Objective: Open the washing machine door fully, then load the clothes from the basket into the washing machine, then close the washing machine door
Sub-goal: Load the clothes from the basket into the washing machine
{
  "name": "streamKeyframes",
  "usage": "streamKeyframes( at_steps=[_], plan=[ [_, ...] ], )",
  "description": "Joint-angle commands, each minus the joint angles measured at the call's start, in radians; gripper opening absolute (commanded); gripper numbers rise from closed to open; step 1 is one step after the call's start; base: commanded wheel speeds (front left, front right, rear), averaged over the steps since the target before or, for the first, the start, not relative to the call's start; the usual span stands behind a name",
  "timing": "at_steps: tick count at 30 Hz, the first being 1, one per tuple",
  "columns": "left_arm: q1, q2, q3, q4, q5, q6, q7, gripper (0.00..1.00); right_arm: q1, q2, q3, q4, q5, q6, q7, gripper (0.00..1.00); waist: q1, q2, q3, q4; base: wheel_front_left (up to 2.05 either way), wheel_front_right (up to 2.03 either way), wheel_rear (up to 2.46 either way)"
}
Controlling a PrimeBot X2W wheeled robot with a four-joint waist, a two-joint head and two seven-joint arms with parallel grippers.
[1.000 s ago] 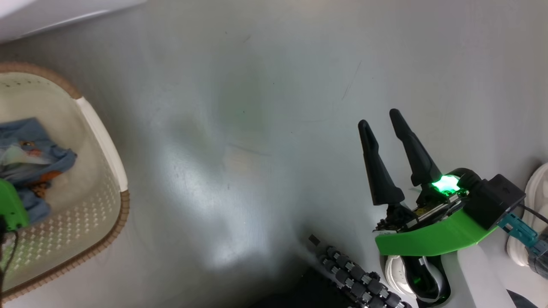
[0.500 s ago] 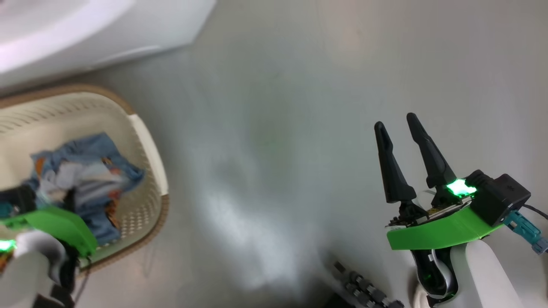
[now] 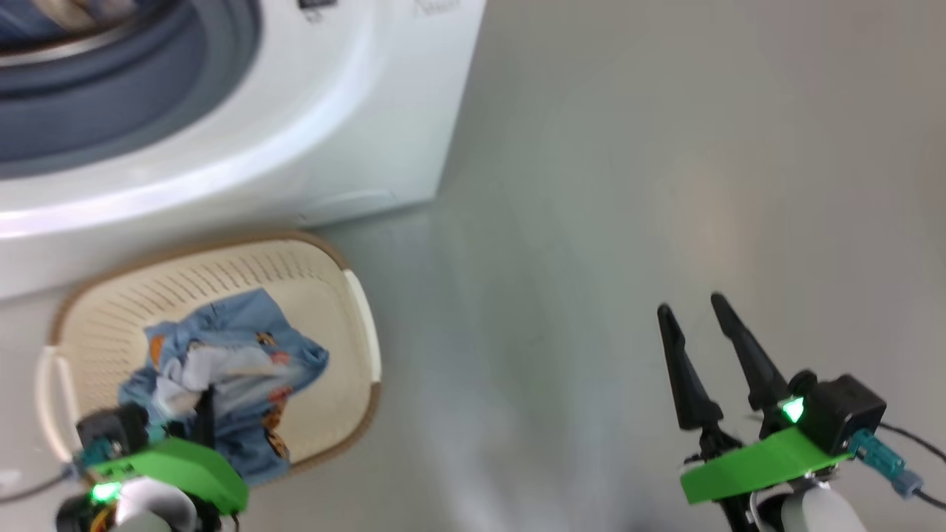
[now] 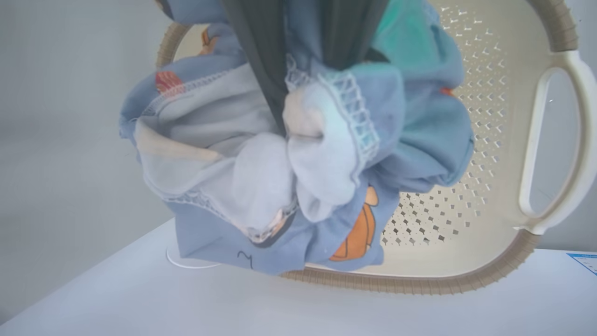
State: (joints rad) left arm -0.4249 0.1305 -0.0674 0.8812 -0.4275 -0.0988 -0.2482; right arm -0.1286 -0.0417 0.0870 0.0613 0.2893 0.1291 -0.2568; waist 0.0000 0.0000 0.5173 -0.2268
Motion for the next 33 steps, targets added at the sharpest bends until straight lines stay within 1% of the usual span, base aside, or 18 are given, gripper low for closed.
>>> streamKeyframes(
  at_steps=[1,9,14,16,22,27,33],
  plan=[
    [0.048,0.013,0.034,-0.033,0.013,0.009,-0.013,0.0,0.03,-0.009,0.019,-0.014,-0.014,0.002,-0.005,1.0,0.0,0.0,-0.178,0.114,0.0,0.0,0.0],
    [0.254,-0.047,0.071,-0.298,0.089,0.074,-0.013,0.0,0.111,-0.009,0.004,0.017,-0.059,0.002,-0.005,1.0,0.0,0.0,-0.342,0.162,0.0,0.0,0.0],
    [0.358,-0.071,0.052,-0.436,0.138,0.112,-0.013,0.0,0.163,-0.009,-0.016,0.033,-0.076,0.002,-0.005,1.0,0.0,0.0,-0.428,0.2,0.0,0.0,0.0],
    [0.413,-0.077,0.034,-0.51,0.161,0.139,-0.013,0.0,0.192,-0.009,-0.027,0.037,-0.079,0.002,-0.005,1.0,0.0,0.0,-0.474,0.226,0.0,0.0,0.0],
    [0.494,-0.08,-0.021,-0.63,0.203,0.181,-0.013,0.0,0.223,-0.009,-0.028,0.035,-0.083,0.002,-0.005,1.0,0.0,0.0,-0.526,0.261,0.0,0.0,0.0],
    [0.545,-0.08,-0.028,-0.738,0.213,0.216,-0.013,0.0,0.244,-0.009,-0.032,0.036,-0.086,0.002,-0.005,1.0,0.0,0.0,-0.557,0.277,0.0,0.0,0.0],
    [0.586,-0.08,-0.018,-0.816,0.237,0.231,-0.014,0.0,0.26,-0.009,-0.036,0.035,-0.097,0.002,-0.005,1.0,0.0,0.0,-0.576,0.291,0.0,0.0,0.0]
  ],
)
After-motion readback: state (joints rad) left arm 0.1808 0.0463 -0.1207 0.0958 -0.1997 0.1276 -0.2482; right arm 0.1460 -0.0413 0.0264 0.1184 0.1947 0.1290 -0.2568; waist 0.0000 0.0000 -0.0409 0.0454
